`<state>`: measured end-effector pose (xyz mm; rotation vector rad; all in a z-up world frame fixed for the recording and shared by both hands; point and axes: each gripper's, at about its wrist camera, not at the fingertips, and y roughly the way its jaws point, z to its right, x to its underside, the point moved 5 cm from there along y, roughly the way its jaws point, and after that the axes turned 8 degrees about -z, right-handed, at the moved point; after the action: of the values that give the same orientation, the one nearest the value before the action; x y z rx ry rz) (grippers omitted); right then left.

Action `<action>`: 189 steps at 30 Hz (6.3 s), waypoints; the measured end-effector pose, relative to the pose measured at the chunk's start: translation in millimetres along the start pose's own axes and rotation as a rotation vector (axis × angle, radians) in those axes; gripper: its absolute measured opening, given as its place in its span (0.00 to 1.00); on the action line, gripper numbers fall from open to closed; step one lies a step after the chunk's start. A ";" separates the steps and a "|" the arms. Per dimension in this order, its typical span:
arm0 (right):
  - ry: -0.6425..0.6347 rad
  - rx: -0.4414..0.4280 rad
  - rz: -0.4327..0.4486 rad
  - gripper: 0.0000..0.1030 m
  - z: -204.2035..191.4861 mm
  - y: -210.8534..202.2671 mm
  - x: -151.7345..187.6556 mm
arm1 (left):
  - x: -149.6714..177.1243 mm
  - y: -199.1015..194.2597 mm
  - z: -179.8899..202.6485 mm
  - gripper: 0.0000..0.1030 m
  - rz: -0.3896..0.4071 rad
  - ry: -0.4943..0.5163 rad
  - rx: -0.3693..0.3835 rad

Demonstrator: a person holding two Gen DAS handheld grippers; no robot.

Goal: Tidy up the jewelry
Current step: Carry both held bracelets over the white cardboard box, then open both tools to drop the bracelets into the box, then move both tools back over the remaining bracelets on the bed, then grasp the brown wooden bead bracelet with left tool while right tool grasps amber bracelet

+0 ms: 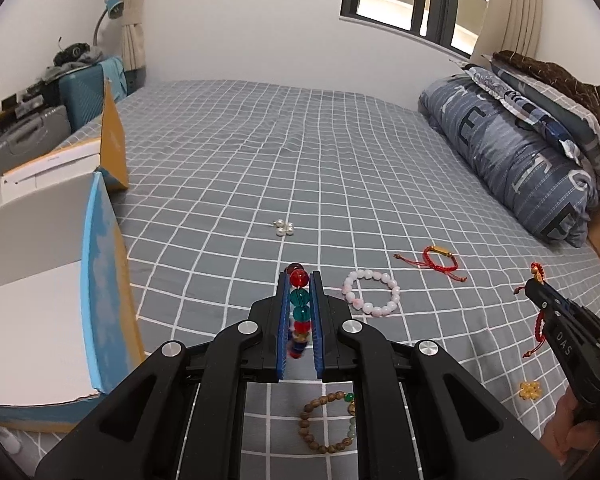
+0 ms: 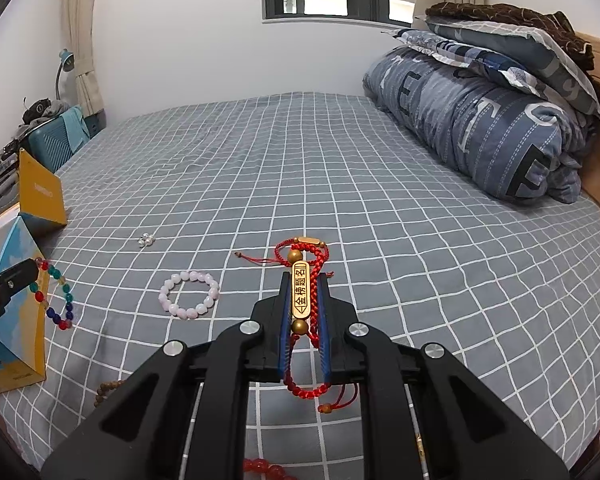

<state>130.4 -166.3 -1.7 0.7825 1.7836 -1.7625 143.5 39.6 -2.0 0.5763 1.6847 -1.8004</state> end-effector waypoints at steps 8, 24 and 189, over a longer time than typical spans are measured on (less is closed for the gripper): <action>0.006 -0.009 -0.009 0.10 -10.1 -9.0 -4.9 | -9.4 -37.0 -10.9 0.09 0.041 0.000 -0.017; -0.223 -0.208 0.024 0.10 -221.3 -48.5 -28.3 | -17.8 -121.7 -182.6 0.09 0.087 -0.189 -0.256; 0.109 0.084 -0.328 0.10 99.3 39.0 124.1 | 99.1 74.7 28.6 0.10 -0.345 0.129 -0.005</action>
<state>66.7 -259.9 -119.9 0.6572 2.0138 -2.0488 125.1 -2.8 -120.6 0.4263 1.9718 -2.0322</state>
